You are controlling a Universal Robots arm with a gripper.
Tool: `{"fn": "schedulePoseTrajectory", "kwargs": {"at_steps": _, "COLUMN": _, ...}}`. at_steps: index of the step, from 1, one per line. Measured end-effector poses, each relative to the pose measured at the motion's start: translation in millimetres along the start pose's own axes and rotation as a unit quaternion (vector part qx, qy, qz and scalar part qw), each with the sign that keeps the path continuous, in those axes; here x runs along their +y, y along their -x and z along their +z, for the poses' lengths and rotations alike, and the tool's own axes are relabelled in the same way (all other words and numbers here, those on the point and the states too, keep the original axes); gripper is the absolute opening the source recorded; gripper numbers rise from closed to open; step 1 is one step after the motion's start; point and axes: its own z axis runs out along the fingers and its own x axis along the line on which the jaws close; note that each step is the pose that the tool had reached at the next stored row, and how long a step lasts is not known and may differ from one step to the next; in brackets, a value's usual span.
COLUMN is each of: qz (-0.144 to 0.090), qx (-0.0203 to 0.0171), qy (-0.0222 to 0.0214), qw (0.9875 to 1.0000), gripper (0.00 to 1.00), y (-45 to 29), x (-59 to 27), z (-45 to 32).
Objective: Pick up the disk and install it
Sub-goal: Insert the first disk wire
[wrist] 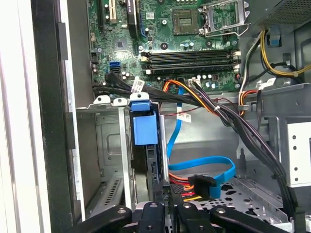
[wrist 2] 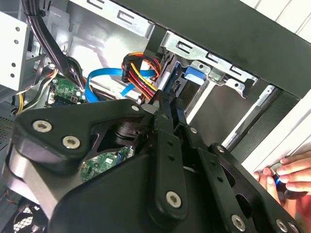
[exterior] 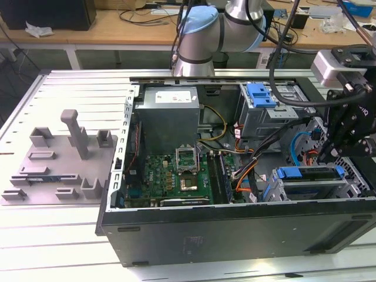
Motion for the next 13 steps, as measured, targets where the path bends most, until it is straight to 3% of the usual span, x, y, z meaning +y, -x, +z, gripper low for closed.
{"fn": "schedulePoseTrajectory", "kwargs": {"at_steps": 6, "qz": 0.0, "qx": -0.0148, "qy": 0.0013, "qw": 0.9999, "gripper": 0.17, "y": -6.9, "x": -1.3, "z": -0.2}}
{"fn": "schedulePoseTrajectory", "kwargs": {"at_steps": 9, "qz": 0.0, "qx": -0.0186, "qy": 0.0016, "qw": 0.9998, "gripper": 0.17, "y": -9.1, "x": -1.8, "z": -0.2}}
{"fn": "schedulePoseTrajectory", "kwargs": {"at_steps": 13, "qz": 0.0, "qx": -0.0196, "qy": 0.0017, "qw": 0.9998, "gripper": 0.17, "y": -10.3, "x": -2.0, "z": 0.0}}
